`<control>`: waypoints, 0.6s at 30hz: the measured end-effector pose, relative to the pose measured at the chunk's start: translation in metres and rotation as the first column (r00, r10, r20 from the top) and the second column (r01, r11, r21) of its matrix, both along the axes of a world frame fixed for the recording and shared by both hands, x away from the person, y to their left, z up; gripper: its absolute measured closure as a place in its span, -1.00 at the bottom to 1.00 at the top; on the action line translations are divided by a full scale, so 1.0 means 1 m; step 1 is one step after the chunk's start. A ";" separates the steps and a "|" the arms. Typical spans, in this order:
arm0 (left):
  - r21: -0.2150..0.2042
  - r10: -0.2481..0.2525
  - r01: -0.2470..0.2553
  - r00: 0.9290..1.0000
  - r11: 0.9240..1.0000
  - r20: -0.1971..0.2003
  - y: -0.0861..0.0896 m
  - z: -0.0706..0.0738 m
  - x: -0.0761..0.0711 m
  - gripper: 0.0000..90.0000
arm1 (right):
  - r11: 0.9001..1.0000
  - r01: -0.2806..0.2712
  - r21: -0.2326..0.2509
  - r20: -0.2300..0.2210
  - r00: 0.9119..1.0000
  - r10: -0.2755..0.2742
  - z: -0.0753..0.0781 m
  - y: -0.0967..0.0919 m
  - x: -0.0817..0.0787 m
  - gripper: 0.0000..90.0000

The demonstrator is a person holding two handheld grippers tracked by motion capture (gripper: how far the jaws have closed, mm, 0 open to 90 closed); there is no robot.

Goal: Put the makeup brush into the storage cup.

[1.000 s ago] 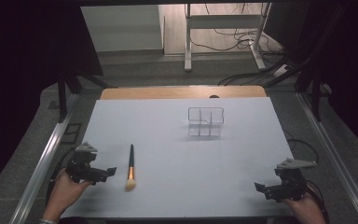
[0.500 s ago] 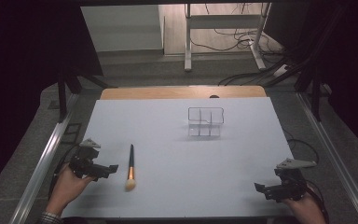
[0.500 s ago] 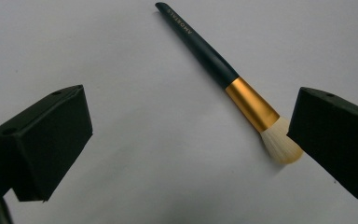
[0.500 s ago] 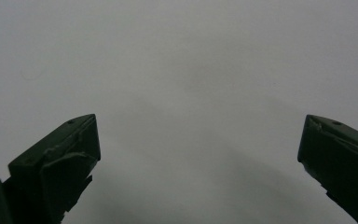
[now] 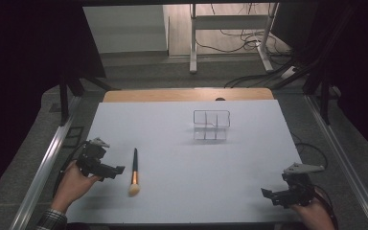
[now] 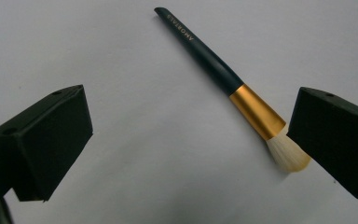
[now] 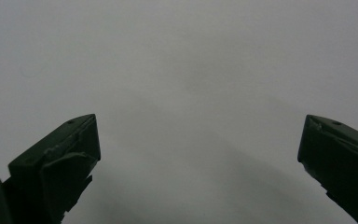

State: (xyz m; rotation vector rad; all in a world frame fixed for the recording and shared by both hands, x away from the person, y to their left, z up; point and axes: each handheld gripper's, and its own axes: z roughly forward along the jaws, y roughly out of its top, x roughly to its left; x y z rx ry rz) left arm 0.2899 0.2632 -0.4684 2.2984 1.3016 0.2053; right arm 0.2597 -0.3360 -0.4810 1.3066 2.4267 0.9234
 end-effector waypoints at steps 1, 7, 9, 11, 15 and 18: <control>0.008 -0.002 0.002 1.000 1.000 -0.006 0.000 0.000 0.001 -1.00 | 1.000 0.000 -0.001 0.000 1.000 0.000 0.000 0.000 0.000 -1.00; 0.026 -0.011 0.012 1.000 1.000 -0.024 -0.005 0.002 0.007 -1.00 | 1.000 -0.003 -0.003 -0.004 1.000 0.003 0.000 0.001 0.000 -1.00; 0.033 -0.017 0.018 0.999 0.999 -0.027 -0.009 0.003 0.010 -1.00 | 1.000 -0.004 -0.004 -0.006 1.000 0.004 -0.001 0.001 0.000 -1.00; 0.042 -0.023 0.025 0.999 0.999 -0.029 -0.013 0.004 0.012 -1.00 | 1.000 -0.004 -0.004 -0.006 1.000 0.004 -0.001 0.001 0.000 -1.00; 0.046 -0.037 0.038 0.999 0.998 -0.028 -0.021 0.005 0.017 -0.99 | 1.000 -0.004 -0.005 -0.009 1.000 0.004 -0.001 0.001 0.000 -1.00; 0.052 -0.043 0.045 0.999 0.998 -0.031 -0.027 0.005 0.021 -0.99 | 1.000 -0.010 -0.008 -0.009 1.000 0.010 -0.001 0.001 0.000 -1.00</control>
